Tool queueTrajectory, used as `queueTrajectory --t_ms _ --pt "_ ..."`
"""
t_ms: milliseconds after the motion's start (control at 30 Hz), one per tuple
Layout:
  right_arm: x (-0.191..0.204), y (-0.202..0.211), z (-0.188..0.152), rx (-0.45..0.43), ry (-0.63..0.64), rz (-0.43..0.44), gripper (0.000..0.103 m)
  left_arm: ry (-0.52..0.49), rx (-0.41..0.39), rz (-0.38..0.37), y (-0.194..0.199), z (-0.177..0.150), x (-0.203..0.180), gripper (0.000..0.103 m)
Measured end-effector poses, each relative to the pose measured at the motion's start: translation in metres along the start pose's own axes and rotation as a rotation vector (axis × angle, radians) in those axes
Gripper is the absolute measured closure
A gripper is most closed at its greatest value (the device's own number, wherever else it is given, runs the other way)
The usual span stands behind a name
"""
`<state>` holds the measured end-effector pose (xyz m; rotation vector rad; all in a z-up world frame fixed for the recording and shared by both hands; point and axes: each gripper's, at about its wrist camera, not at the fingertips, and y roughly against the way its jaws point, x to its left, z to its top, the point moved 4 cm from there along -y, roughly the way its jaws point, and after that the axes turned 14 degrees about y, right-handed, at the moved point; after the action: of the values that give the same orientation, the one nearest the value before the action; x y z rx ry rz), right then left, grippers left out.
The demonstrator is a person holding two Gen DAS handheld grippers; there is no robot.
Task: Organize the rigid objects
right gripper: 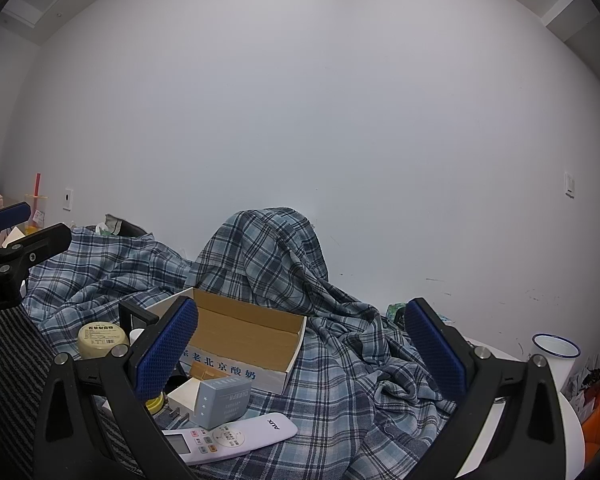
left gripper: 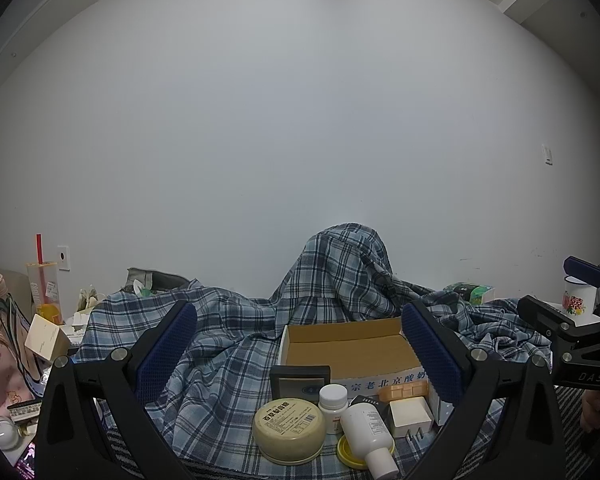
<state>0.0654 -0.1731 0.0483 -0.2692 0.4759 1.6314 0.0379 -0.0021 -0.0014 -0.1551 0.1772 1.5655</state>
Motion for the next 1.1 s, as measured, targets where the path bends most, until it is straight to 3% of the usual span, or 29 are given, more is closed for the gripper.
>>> queueTrajectory --t_ms 1100 --pt "-0.0066 -0.0028 -0.0077 0.020 -0.048 0.005 0.000 0.014 0.012 0.004 -0.0025 -0.0018 0.0038 0.000"
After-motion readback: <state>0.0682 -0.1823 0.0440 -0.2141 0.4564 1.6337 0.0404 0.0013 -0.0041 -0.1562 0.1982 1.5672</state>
